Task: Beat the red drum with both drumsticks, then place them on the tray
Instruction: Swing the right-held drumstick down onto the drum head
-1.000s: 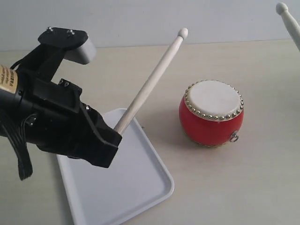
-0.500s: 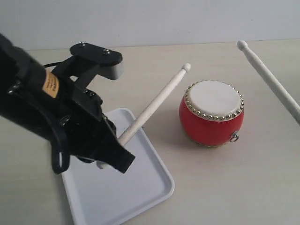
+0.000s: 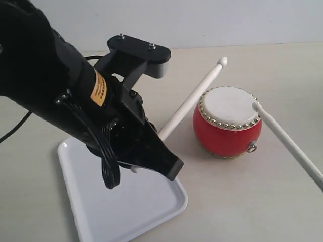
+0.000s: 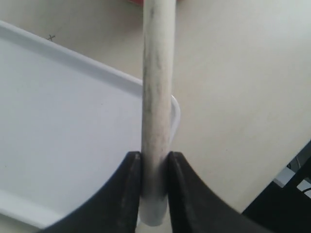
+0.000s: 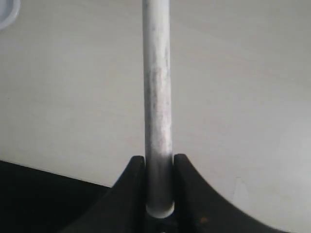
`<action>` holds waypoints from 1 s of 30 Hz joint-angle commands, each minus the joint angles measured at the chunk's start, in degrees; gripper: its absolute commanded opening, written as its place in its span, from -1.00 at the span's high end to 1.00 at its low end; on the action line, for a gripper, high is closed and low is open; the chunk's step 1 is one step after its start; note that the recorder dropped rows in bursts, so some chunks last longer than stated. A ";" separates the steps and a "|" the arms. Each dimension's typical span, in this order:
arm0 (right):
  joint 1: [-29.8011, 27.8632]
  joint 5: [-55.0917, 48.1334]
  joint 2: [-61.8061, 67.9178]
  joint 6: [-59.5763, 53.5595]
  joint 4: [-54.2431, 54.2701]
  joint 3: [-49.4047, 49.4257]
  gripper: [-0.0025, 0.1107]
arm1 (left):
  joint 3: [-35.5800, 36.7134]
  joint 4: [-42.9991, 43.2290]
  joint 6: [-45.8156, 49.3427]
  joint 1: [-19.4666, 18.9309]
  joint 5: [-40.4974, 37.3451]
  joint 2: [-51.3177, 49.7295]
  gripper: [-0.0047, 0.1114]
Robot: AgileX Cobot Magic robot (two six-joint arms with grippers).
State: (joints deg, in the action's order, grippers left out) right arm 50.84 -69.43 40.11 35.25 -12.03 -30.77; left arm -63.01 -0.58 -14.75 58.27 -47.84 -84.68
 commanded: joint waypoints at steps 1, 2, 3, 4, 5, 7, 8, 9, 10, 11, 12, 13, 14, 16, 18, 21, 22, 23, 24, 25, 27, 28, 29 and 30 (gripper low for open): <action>-0.20 4.35 1.52 1.96 -0.14 0.10 0.96 | 2.14 2.24 -3.20 0.33 1.21 -0.04 0.92; -0.20 4.90 2.59 2.42 -0.03 0.10 0.96 | 2.57 3.49 -4.48 0.33 1.37 -0.04 0.92; -0.20 5.69 3.60 2.42 -0.03 0.10 0.96 | 2.86 4.73 -5.67 0.33 1.37 -0.04 0.92; -0.20 6.55 4.99 2.42 -0.03 0.10 0.96 | 3.43 5.74 -6.84 0.33 1.51 -0.04 0.92; -0.20 7.38 6.60 2.42 -0.03 0.10 0.96 | 3.76 5.98 -6.97 0.33 1.78 -0.04 0.92; -0.20 9.18 9.22 2.42 -0.03 -0.26 0.96 | 4.41 5.98 -6.97 0.33 2.45 -0.04 0.92; -0.20 9.99 10.11 2.42 -0.03 -0.52 0.96 | 4.44 5.98 -6.97 0.33 2.59 -0.04 0.92; -0.20 10.48 10.63 2.42 -0.14 -0.98 0.96 | 4.44 5.98 -6.97 0.33 2.59 -0.04 0.92; -0.20 10.88 11.06 2.42 -0.15 -1.57 0.96 | 4.42 5.98 -6.97 0.33 2.81 -0.04 0.92; -0.20 11.00 11.20 2.42 -0.52 -2.34 0.96 | 4.42 5.98 -6.97 0.33 2.95 -0.04 0.92; -0.20 11.00 11.20 2.42 -0.82 -2.99 0.96 | 4.42 5.98 -6.97 0.33 3.05 -0.04 0.92; -0.20 10.79 11.20 2.53 -1.24 -3.87 0.96 | 4.42 5.98 -6.97 0.33 3.18 -0.04 0.92; -0.20 10.45 11.20 2.51 -1.48 -4.80 0.96 | 4.42 5.98 -6.74 0.33 3.34 -0.04 0.92; -0.20 9.21 11.20 2.51 -1.81 -6.47 0.96 | 4.42 6.28 -6.75 0.33 3.77 -0.04 0.92; -0.20 8.70 11.30 2.51 -2.09 -7.13 0.96 | 4.42 6.33 -6.49 0.33 4.43 -0.04 0.92; -0.20 8.13 12.30 4.02 -1.74 -6.05 0.96 | 4.42 6.43 -6.03 0.33 5.15 -0.04 0.92; -0.20 7.87 12.89 4.27 -1.62 -5.36 0.96 | 4.42 6.43 -5.62 0.33 5.28 -0.04 0.92; -0.20 7.73 13.83 5.13 -1.52 -4.30 0.96 | 4.42 6.43 -5.35 0.33 5.28 -0.04 0.92; -0.20 7.73 14.96 5.59 -1.26 -3.19 0.96 | 4.42 6.54 -4.89 0.33 5.28 -0.04 0.92; -0.20 7.73 15.91 5.59 -0.97 -2.21 0.96 | 4.42 6.48 -4.55 0.33 5.28 -0.04 0.92; -0.20 7.84 18.27 5.59 -1.08 -1.66 0.96 | 4.42 6.48 -3.43 0.33 5.28 -0.04 0.92; -0.20 7.65 19.12 5.59 -1.72 -1.78 0.96 | 4.42 6.57 -3.02 0.33 5.28 -0.04 0.92; -0.20 7.22 19.35 5.59 -2.27 -2.49 0.96 | 4.42 6.57 -2.27 0.33 5.28 -0.04 0.92; -0.20 6.79 19.35 5.70 -3.17 -3.22 0.96 | 4.42 6.57 -1.57 0.33 5.28 -0.04 0.92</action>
State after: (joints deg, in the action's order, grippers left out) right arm 50.84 -61.89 58.69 40.54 -13.36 -32.76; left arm -58.80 5.53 -18.27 58.27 -43.20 -84.68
